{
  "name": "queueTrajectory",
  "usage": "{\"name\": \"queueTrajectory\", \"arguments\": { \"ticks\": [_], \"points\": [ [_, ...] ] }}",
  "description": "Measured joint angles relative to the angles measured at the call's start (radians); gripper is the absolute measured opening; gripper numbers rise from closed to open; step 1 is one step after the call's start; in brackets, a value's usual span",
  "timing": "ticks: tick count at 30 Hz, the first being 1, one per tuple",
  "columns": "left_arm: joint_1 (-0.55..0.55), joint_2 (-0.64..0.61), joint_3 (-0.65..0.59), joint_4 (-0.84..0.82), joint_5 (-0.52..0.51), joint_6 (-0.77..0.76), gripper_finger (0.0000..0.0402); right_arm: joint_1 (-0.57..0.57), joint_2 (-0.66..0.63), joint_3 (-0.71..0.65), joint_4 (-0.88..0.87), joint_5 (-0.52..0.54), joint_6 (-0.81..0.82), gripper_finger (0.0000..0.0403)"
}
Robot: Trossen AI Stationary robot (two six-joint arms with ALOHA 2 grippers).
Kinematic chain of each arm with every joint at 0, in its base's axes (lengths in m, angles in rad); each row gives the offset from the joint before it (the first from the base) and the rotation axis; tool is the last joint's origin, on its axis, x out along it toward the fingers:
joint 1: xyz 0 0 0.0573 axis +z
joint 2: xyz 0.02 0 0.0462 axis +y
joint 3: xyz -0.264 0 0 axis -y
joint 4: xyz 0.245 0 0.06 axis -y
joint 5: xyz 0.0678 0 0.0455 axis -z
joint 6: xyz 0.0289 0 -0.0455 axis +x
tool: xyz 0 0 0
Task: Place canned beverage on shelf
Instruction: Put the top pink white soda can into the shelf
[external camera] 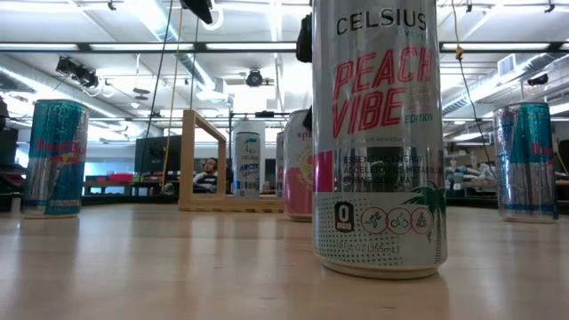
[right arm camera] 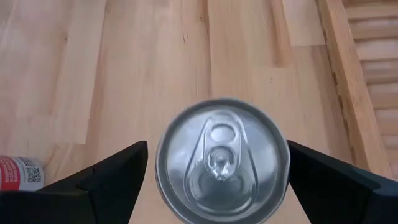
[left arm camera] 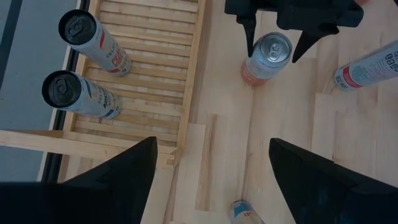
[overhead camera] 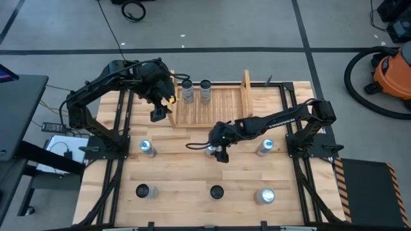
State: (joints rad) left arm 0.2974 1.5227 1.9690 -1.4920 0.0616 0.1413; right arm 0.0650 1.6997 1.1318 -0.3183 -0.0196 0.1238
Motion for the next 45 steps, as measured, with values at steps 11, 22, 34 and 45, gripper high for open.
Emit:
{"name": "queueTrajectory", "arguments": {
  "ticks": [11,22,34,45],
  "points": [
    [0.000,0.000,0.000,0.001,0.000,0.000,0.0311,-0.003,0.000,-0.008,-0.005,0.000,0.014,0.0315],
    [0.000,0.000,0.000,0.002,0.000,0.000,0.0311,-0.060,-0.007,0.022,-0.080,-0.011,0.035,0.0303],
    [0.000,0.000,0.000,0.002,0.000,0.001,0.0311,-0.155,-0.008,0.237,-0.300,0.043,-0.116,0.0305],
    [0.000,0.000,0.000,-0.008,0.000,0.028,0.0311,-0.335,-0.050,0.280,-0.378,0.041,-0.178,0.0305]
  ]
}}
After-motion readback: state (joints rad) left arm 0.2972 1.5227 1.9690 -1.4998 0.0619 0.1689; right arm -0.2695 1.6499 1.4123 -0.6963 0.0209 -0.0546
